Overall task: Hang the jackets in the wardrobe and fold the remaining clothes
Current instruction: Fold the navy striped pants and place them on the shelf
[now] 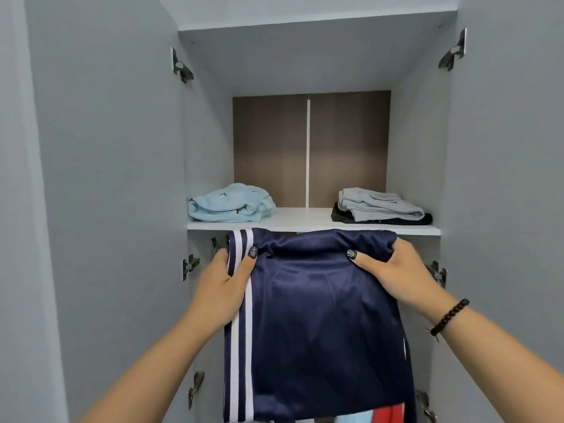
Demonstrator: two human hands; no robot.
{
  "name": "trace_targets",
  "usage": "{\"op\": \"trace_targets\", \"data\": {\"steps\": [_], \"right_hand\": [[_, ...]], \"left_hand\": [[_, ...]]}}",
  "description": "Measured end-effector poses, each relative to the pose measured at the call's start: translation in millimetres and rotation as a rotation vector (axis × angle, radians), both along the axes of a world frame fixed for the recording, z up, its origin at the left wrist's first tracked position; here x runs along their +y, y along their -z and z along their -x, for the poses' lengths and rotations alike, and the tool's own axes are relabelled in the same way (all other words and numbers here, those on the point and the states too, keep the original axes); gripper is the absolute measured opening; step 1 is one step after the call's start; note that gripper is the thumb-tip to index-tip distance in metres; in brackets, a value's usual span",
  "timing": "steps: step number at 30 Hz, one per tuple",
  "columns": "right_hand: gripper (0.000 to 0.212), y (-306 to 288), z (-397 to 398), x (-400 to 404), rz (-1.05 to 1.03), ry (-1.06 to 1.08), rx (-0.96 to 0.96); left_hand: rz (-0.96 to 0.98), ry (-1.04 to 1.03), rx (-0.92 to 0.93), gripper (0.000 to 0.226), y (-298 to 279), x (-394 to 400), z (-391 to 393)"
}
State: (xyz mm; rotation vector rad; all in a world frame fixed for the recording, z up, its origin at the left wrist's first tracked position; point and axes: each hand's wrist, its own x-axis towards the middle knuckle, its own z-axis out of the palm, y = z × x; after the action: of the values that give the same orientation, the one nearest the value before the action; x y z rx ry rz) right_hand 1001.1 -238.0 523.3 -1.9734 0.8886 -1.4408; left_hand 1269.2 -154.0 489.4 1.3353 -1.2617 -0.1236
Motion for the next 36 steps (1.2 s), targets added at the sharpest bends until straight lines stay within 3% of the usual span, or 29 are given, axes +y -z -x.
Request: {"op": "trace_targets", "data": {"steps": [6,13,17,24,36], "right_hand": [[0.021,-43,-7,-99,0.041,-0.008,-0.056],[0.018,-74,-31,-192,0.022,0.028,-0.045],[0.029,-92,-48,-245,0.041,0.088,0.019],[0.024,-106,-79,-347,-0.022,0.224,0.210],[0.019,-114,-153,-470,0.061,0.485,0.868]], "left_hand": [[0.019,-0.021,-0.081,0.037,-62,-99,-6],[-0.044,-0.059,-0.142,0.053,-97,-201,-31],[-0.069,-0.051,-0.150,0.058,-120,-259,-45],[-0.214,-0.053,-0.214,0.054,-134,-377,-70],[-0.535,-0.217,-0.721,0.047,-143,-517,-101]]}}
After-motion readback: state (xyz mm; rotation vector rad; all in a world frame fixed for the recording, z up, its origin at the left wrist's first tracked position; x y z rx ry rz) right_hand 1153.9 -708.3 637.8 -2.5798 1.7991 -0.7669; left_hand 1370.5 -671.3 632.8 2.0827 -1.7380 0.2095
